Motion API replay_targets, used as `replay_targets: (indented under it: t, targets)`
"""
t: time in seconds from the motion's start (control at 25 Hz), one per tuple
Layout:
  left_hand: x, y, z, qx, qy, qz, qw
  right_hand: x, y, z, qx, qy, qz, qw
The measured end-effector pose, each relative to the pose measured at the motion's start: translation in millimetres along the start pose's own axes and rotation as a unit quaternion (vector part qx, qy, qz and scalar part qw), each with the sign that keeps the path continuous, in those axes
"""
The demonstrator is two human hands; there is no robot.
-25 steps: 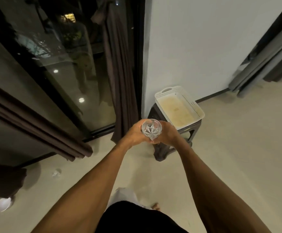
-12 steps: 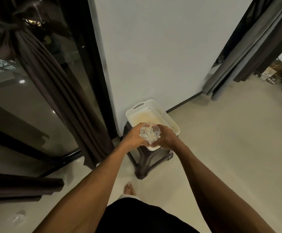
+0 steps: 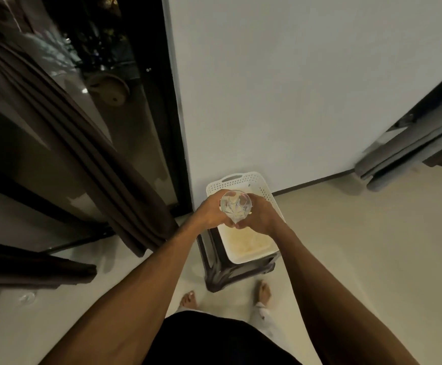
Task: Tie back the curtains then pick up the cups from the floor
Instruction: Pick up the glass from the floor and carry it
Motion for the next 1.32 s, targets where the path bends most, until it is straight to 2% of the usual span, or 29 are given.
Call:
replay_targets:
  t: [0.12,0.2,0.32,0.52,0.56,0.84,1.08,1.32]
  targets:
    - [17,-12,-15,-0.014,-0.043,0.020,0.999,38,-38,3,0.016,0.046,0.024,0.999]
    - [26,-16,-29,-0.034,-0.076,0.048,0.995,35,-32,24,0.026,0.061,0.036,0.997]
    - [46,-18,-49,-0.069,-0.112,0.082,0.988,46,-45,41,0.050,0.108,0.015,0.993]
    - [81,13,-74,-0.071,-0.160,0.132,0.976,81,-78,32,0.016,0.137,0.041,0.990]
    - [87,22,-78,-0.076,-0.162,0.134,0.975,89,-89,26,0.017,0.142,0.025,0.989]
    - [161,112,-85,-0.103,-0.179,0.160,0.965,171,-136,-39,-0.013,0.160,0.012,0.987]
    - [217,146,-60,-0.084,-0.207,0.159,0.962,240,-138,-69,0.001,0.142,0.030,0.989]
    - [259,170,-56,-0.122,-0.236,0.168,0.949,287,-146,-82,-0.025,0.137,0.049,0.989]
Point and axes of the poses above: each hand's wrist, its own x-axis towards the middle knuckle, its own z-axis out of the back of the hand, y = z × x, the point moved 5 cm from there along x, towards the middle knuckle, and after that the axes turned 1 degree about x, right-handed, at the moved point
